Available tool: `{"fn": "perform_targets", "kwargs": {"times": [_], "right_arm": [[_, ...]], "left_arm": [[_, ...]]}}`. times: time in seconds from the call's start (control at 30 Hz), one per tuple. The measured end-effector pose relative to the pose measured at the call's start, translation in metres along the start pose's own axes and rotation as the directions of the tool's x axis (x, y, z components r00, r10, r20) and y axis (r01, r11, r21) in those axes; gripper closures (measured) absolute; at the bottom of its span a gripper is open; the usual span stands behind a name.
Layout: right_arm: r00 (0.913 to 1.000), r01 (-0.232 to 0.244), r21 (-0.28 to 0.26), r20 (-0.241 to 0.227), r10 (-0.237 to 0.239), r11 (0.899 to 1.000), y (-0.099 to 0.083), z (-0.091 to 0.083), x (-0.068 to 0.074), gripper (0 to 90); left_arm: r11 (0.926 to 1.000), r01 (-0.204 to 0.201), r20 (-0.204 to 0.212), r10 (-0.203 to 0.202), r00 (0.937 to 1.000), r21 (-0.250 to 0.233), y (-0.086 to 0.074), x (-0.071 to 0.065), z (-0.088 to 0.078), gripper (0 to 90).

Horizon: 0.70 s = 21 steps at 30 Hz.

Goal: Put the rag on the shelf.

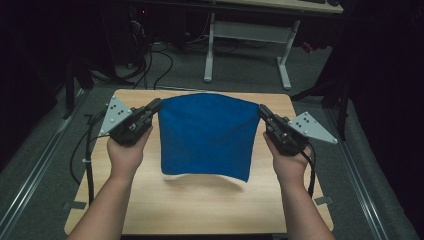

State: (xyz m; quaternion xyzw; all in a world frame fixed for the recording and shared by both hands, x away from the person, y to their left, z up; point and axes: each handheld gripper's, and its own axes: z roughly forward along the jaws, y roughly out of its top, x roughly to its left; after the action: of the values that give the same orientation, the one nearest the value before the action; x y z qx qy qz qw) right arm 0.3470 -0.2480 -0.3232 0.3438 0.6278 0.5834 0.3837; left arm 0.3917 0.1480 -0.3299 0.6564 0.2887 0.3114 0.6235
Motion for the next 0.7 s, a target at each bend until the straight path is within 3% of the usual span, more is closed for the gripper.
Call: {"fn": "perform_targets", "kwargs": {"times": [0.2, 0.53, 0.7], "right_arm": [[0.9999, 0.001, 0.003, 0.014, -0.001, 1.0, 0.008, 0.012, -0.007, 88.8], [0.9987, -0.019, 0.018, 0.048, 0.018, 1.0, 0.016, 0.041, -0.025, 88.8], [0.9968, -0.04, 0.029, 0.07, 0.037, 0.999, 0.015, 0.059, -0.037, 88.8]], "left_arm": [[0.9993, -0.034, -0.034, 0.035, 0.9988, 0.016, 0.01, 0.008, 0.012, 88.7], [0.9984, -0.002, -0.087, 0.007, 0.9962, 0.056, 0.016, 0.035, 0.036, 88.7], [0.9936, -0.04, -0.116, 0.052, 0.9919, 0.105, 0.014, 0.045, 0.058, 88.7]]}}
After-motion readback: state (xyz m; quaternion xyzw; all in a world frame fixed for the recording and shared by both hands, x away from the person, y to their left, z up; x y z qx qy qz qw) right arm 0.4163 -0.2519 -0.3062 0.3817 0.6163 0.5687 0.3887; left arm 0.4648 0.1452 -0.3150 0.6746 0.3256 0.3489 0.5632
